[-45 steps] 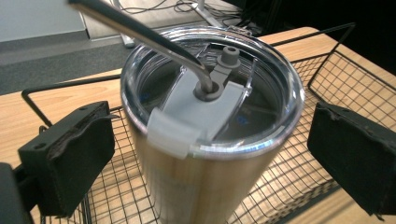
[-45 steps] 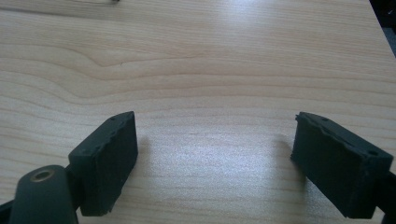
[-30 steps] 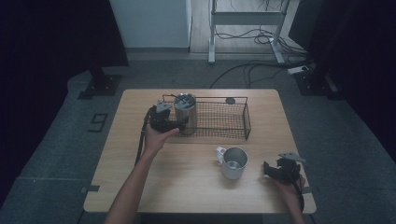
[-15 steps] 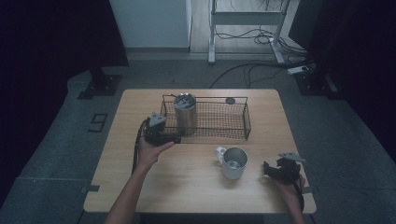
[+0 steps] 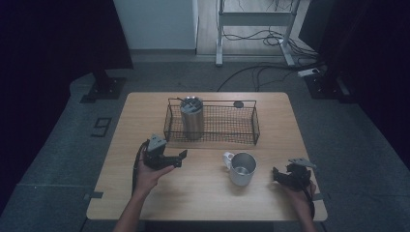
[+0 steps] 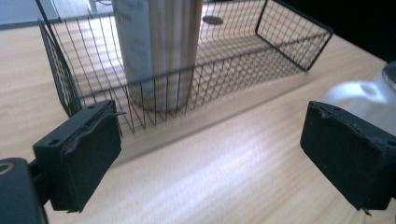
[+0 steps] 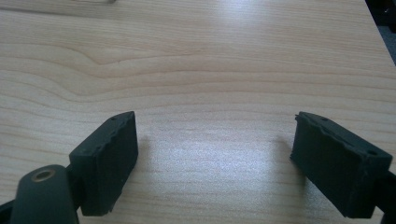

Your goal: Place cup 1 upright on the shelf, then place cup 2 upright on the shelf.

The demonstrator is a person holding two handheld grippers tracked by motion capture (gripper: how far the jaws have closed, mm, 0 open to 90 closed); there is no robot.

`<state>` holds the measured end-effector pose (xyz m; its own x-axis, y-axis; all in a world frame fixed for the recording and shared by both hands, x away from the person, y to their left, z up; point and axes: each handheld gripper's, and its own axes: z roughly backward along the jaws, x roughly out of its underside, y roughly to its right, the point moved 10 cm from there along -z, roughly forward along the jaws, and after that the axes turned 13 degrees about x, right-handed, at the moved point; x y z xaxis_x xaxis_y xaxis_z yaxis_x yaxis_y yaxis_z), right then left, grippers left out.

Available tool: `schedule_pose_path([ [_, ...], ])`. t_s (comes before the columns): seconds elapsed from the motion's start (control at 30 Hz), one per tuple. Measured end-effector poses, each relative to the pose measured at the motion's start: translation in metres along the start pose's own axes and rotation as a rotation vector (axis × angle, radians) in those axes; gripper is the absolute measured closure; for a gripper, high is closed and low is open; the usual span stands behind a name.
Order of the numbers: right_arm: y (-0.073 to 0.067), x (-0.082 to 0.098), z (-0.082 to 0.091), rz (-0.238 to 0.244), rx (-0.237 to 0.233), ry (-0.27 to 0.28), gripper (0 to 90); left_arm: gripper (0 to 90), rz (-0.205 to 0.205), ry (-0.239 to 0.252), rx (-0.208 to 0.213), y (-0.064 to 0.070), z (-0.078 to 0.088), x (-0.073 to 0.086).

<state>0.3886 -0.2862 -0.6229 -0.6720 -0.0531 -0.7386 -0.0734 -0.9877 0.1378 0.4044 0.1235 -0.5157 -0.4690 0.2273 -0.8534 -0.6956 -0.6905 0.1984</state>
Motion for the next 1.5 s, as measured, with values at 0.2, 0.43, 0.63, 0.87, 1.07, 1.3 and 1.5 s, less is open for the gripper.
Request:
schedule_pose_path([
  [0.2,0.000,0.000,0.000,0.000,0.000,0.000,14.1,5.9,-0.001,-0.043,0.000,0.003,-0.001,0.027],
  [0.43,0.000,0.000,0.000,0.000,0.000,0.000,14.1,6.6,0.026,-0.088,-0.007,0.001,-0.003,0.058],
  [0.63,0.000,0.000,0.000,0.000,0.000,0.000,14.1,7.5,0.055,-0.112,-0.014,-0.004,-0.005,0.080],
  [0.87,0.000,0.000,0.000,0.000,0.000,0.000,14.1,8.9,0.080,-0.131,-0.026,-0.007,-0.009,0.095],
  [1.07,0.000,0.000,0.000,0.000,0.000,0.000,14.1,9.1,0.070,-0.138,-0.033,-0.006,-0.008,0.096],
  [1.3,-0.002,0.000,0.001,0.009,-0.023,0.003,13.3,9.1,0.076,-0.125,-0.040,-0.009,-0.001,0.096],
  [1.5,0.006,-0.004,0.003,-0.016,-0.032,0.044,14.7,9.1,0.090,-0.115,-0.041,-0.011,0.002,0.096],
])
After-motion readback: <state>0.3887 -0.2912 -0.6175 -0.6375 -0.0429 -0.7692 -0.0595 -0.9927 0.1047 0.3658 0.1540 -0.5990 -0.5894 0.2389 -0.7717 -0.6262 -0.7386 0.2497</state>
